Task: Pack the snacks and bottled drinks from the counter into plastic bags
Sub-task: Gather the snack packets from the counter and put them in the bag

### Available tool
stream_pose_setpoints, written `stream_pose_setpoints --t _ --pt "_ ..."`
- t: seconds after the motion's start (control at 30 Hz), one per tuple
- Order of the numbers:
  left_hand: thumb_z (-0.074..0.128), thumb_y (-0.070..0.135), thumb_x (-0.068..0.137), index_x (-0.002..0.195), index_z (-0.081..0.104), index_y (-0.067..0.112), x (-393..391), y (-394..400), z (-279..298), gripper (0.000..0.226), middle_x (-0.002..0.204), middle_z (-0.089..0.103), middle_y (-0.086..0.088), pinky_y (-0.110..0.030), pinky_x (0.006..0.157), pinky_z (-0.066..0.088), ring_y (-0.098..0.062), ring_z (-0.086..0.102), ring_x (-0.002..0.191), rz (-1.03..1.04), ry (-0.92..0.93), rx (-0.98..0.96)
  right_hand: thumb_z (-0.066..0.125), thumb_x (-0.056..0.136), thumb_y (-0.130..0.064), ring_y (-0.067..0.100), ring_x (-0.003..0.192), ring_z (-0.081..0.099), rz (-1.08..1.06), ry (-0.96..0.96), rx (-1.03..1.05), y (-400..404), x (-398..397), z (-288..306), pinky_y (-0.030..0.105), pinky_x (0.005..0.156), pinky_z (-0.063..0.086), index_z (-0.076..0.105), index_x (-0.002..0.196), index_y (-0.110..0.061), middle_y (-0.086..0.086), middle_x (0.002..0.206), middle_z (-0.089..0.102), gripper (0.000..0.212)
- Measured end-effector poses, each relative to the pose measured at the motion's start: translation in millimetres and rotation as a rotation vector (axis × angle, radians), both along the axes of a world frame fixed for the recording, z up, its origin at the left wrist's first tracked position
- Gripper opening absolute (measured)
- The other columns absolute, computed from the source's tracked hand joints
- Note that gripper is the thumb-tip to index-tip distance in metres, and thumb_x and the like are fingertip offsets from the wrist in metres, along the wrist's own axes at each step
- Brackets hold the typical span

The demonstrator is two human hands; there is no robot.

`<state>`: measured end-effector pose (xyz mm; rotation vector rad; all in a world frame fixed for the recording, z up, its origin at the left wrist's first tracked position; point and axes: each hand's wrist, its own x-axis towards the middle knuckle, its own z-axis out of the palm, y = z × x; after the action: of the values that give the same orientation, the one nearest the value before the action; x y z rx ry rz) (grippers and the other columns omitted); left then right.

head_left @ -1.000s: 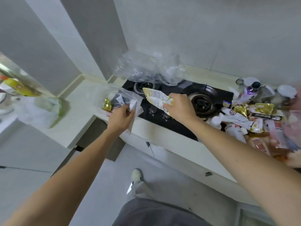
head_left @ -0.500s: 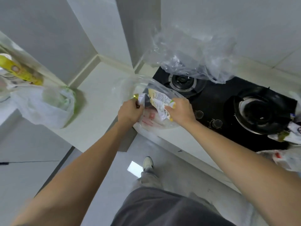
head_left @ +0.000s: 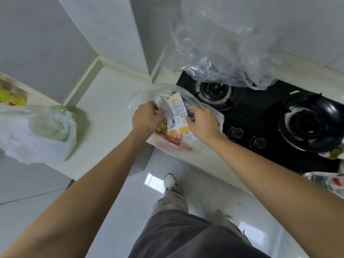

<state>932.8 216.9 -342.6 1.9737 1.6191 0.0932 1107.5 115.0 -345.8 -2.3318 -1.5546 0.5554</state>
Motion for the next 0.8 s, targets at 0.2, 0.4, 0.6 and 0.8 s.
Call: stream_pose_setpoints --t 0.2,0.4,0.6,0.8 --pt "0.052 0.040 0.098 0.109 0.064 0.019 18 -34 15 0.027 0.096 0.072 -0.004 -0.038 0.075 0.053 -0.032 0.066 0.091 -0.138 0.065 0.113 0.066 0.097 -0.029 0.028 0.113 0.063 0.060 -0.073 0.035 -33 19 16 0.040 0.089 0.052 0.064 0.120 -0.012 0.004 0.118 0.067 0.029" --pt "0.051 0.041 0.099 0.111 0.064 0.019 70 -100 38 0.028 0.100 0.073 -0.003 -0.037 0.073 0.049 -0.030 0.067 0.094 -0.297 0.049 0.230 0.064 0.098 -0.031 0.026 0.107 0.061 0.004 -0.081 0.122 -103 65 41 0.038 0.081 0.049 0.063 0.112 -0.014 0.003 0.109 0.063 0.022" --pt "0.053 0.042 0.097 0.113 0.060 0.021 154 -196 57 0.027 0.103 0.069 0.000 -0.045 0.079 0.055 -0.027 0.066 0.094 -0.484 -0.022 0.278 0.068 0.096 -0.034 0.024 0.117 0.055 -0.090 -0.108 0.126 -211 133 73 0.041 0.087 0.053 0.060 0.131 -0.020 0.000 0.119 0.065 0.039" --pt "0.057 0.041 0.097 0.120 0.059 0.025 235 -301 65 0.028 0.105 0.066 0.005 -0.040 0.075 0.054 -0.021 0.064 0.095 -0.655 -0.098 0.264 0.069 0.095 -0.034 0.027 0.119 0.055 -0.185 -0.233 0.152 -323 200 100 0.046 0.093 0.054 0.062 0.127 -0.017 0.003 0.119 0.066 0.037"
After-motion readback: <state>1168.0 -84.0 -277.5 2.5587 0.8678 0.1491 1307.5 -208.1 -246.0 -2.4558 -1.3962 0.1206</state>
